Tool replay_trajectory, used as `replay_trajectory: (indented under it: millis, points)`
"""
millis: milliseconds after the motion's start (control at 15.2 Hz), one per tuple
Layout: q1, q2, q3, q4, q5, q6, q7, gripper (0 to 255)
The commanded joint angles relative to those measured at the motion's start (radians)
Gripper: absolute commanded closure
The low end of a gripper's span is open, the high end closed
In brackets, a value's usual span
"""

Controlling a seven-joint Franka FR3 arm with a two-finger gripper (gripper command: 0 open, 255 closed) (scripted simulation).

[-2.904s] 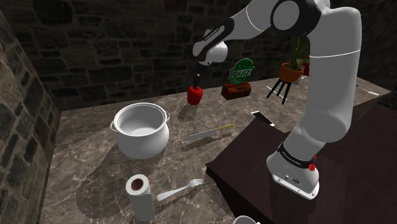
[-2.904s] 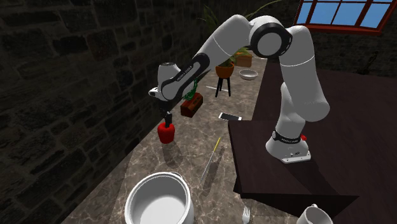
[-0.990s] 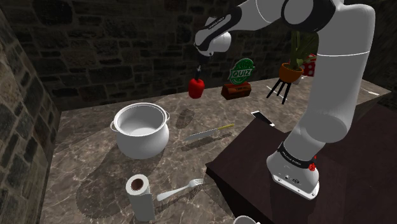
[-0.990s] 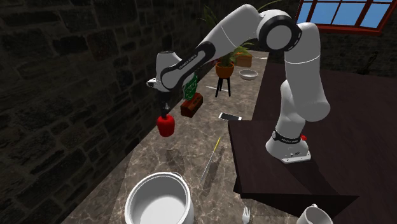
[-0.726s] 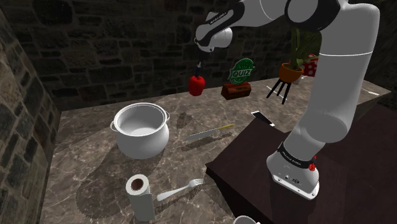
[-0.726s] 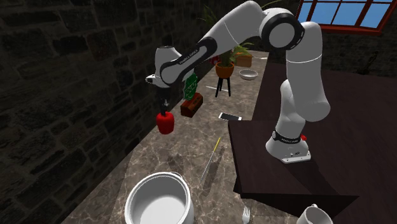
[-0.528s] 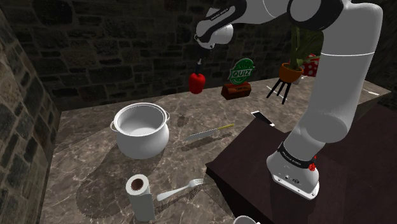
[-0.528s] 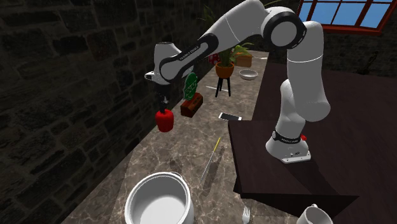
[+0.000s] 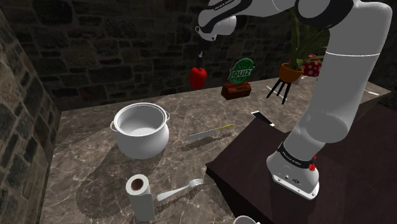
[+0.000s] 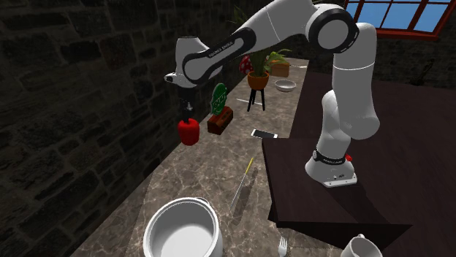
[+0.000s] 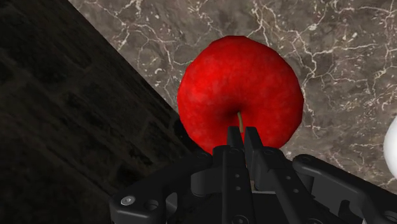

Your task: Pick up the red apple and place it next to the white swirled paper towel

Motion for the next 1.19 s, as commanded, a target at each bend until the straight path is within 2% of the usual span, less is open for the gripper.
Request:
replay_trajectory:
  millis: [0,1122]
  points:
    - [0.000,-0.010,-0.002,0.016,-0.006,-0.026,0.006,255]
    - [0.003,-0.074,-0.013,0.163,-0.045,-0.231,0.046,255]
